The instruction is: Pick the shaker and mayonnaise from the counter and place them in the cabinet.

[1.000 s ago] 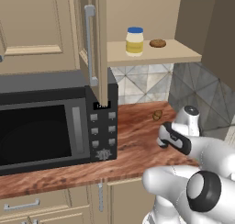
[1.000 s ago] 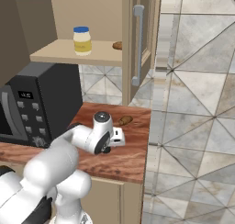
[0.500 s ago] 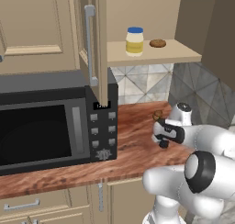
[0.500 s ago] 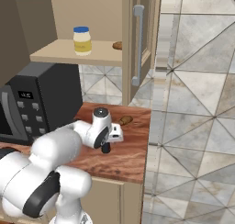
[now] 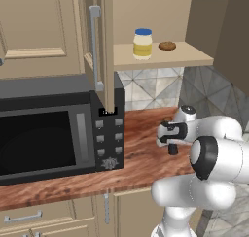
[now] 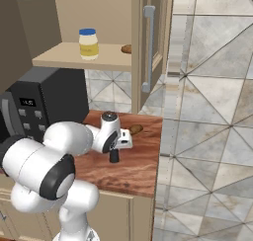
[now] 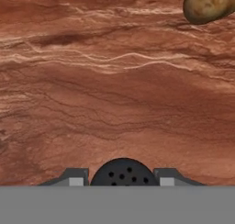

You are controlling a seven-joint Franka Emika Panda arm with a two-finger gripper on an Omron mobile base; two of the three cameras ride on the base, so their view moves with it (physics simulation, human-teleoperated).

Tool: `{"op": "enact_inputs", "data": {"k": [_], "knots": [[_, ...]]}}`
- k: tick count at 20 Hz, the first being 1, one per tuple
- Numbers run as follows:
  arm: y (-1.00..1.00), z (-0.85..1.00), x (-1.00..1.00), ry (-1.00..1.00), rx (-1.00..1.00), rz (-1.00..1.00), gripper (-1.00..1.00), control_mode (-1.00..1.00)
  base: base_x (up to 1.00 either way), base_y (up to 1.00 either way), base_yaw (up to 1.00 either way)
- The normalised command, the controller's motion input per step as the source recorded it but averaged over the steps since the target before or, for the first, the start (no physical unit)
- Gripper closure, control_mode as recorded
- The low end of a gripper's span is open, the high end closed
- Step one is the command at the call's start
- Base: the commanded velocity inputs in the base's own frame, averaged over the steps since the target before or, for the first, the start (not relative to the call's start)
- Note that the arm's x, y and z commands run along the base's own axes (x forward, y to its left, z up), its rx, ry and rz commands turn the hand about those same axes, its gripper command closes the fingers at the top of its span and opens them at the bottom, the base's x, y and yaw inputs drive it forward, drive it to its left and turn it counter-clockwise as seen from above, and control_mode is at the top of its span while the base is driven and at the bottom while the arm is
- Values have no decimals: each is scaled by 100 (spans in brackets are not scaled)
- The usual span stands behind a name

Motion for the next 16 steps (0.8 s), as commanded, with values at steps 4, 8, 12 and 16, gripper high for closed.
{"op": "enact_inputs", "data": {"k": [4, 8, 12, 16], "knots": [[0, 2, 0, 0, 0, 0, 100, -100, 0, 0, 0], [0, 36, -2, 0, 0, 0, 100, -100, 0, 0, 0], [1, 67, -8, -4, -3, 0, 100, -100, 0, 0, 0], [7, 84, -4, -5, -5, 0, 100, -100, 0, 0, 0]]}}
